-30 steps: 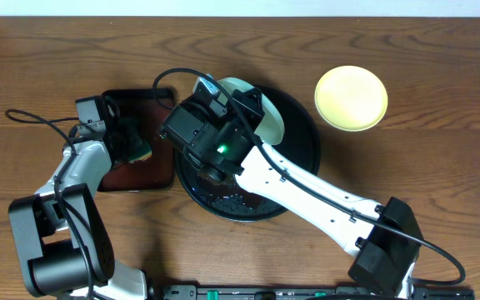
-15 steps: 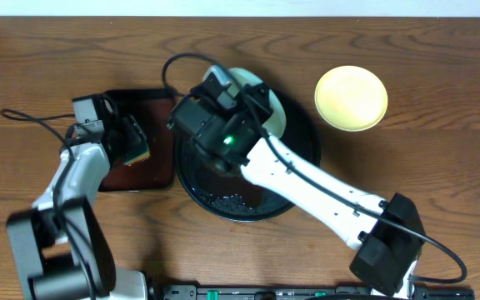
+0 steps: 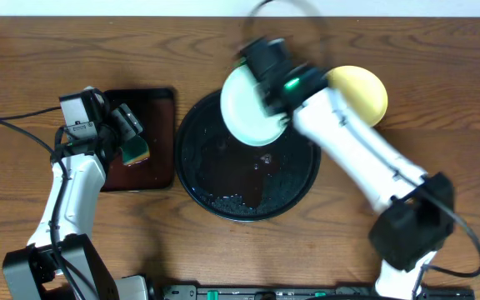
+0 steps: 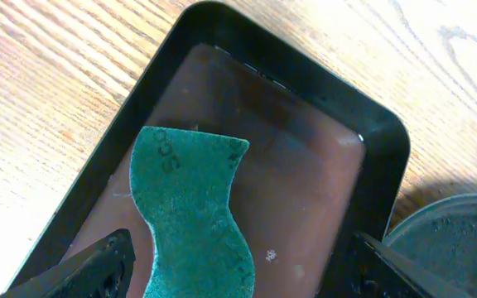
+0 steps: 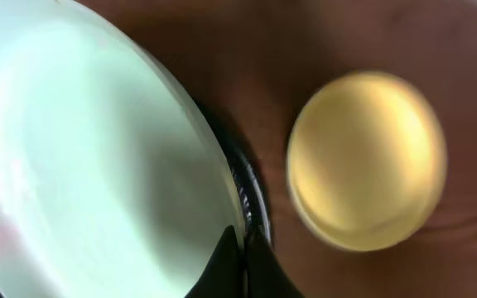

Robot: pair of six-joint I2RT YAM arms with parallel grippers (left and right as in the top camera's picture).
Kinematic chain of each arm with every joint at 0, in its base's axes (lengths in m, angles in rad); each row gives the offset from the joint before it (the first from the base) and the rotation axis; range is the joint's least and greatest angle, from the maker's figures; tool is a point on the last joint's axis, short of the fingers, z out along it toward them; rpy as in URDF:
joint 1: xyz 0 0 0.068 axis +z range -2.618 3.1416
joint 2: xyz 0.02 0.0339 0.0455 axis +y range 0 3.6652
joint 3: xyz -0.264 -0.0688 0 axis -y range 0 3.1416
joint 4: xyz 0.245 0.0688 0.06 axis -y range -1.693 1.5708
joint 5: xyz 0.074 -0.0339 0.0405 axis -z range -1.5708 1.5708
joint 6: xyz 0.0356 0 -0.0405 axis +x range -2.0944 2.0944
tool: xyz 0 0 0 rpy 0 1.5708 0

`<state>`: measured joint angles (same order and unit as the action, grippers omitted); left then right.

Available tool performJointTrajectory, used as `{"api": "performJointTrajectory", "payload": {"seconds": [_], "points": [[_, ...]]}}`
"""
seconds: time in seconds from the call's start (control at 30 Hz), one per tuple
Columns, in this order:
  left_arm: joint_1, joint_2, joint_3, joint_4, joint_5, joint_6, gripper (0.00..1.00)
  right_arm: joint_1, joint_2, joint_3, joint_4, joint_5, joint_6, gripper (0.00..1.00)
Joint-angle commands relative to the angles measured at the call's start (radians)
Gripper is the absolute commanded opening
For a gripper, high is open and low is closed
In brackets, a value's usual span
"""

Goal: Clean dirty plates on tray and stack at the side

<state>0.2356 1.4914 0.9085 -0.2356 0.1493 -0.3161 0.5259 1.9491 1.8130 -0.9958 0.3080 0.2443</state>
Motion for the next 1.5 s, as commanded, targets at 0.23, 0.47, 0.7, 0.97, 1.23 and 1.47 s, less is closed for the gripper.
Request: {"api": "performJointTrajectory", "payload": {"seconds": [0.23, 0.47, 0.7, 0.97, 1.23, 1.47], "points": [[0.003, 0.003, 0.0, -0.003, -0.003, 0.005, 0.83, -0.453, -0.047, -0.061, -0.016, -0.522, 0.111, 0.01], [0.003, 0.003, 0.0, -0.003, -0.003, 0.005, 0.83, -0.599, -0.047, -0.25, 0.137, -0.44, 0.222, 0.01], [0.003, 0.003, 0.0, -0.003, -0.003, 0.005, 0.84, -0.647, -0.047, -0.395, 0.374, -0.439, 0.24, 0.01], [0.003, 0.003, 0.0, -0.003, -0.003, 0.005, 0.83, -0.649, -0.024, -0.416, 0.419, -0.373, 0.242, 0.03], [0.003, 0.003, 0.0, -0.003, -0.003, 0.005, 0.84, -0.649, -0.025, -0.416, 0.377, -0.442, 0.229, 0.24], [0.003, 0.003, 0.0, -0.003, -0.003, 0.005, 0.84, -0.647, -0.136, -0.414, 0.194, -0.474, 0.202, 0.99]]}}
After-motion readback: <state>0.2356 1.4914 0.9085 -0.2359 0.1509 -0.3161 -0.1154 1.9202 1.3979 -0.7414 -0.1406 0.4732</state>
